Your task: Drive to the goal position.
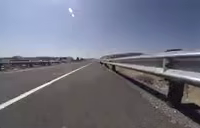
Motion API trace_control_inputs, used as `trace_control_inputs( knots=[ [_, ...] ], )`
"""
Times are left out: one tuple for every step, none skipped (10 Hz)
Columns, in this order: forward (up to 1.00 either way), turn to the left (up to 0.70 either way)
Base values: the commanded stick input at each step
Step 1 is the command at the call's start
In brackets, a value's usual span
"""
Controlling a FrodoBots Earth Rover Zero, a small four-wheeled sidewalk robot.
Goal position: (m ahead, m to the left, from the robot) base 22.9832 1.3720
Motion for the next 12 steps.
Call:
trace_control_inputs(
  knots=[
    [1.00, 0.00],
    [1.00, 0.00],
    [1.00, 0.00],
    [1.00, 0.24],
    [1.00, 0.12],
    [1.00, 0.00],
    [1.00, 0.00],
    [1.00, 0.00],
    [1.00, 0.09],
    [1.00, 0.21],
    [1.00, 0.27],
    [1.00, 0.27]
  ],
)
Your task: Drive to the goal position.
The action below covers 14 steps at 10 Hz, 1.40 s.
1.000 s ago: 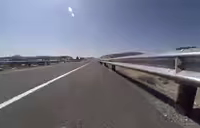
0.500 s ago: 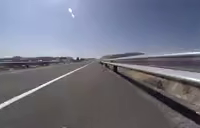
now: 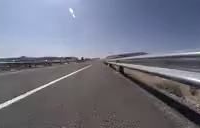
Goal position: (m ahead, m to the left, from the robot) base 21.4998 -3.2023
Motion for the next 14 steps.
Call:
trace_control_inputs(
  knots=[
    [1.00, 0.00],
    [1.00, 0.00],
    [1.00, 0.00],
    [1.00, 0.00],
    [1.00, 0.00],
    [1.00, 0.00],
    [1.00, 0.00],
    [1.00, 0.00],
    [1.00, 0.00],
    [1.00, 0.00],
    [1.00, 0.00],
    [1.00, 0.00],
    [1.00, 0.00],
    [1.00, 0.00]
  ],
)
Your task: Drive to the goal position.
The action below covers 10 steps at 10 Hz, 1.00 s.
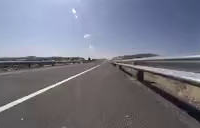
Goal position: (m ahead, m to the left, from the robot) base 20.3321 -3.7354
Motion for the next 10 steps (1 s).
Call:
trace_control_inputs(
  knots=[
    [1.00, 0.00],
    [1.00, -0.02],
    [1.00, -0.13],
    [1.00, -0.25],
    [1.00, 0.00],
    [1.00, 0.00],
    [1.00, 0.00],
    [1.00, 0.00],
    [1.00, 0.00],
    [1.00, 0.00]
  ],
)
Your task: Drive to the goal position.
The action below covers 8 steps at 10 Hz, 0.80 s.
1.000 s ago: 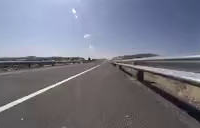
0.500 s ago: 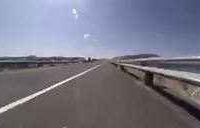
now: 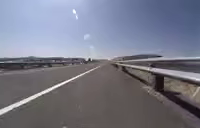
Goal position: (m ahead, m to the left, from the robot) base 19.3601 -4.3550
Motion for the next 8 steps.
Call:
trace_control_inputs(
  knots=[
    [1.00, 0.00],
    [1.00, 0.00],
    [1.00, 0.00],
    [1.00, 0.00],
    [1.00, 0.00],
    [1.00, 0.00],
    [1.00, 0.00],
    [1.00, 0.00]
  ],
)
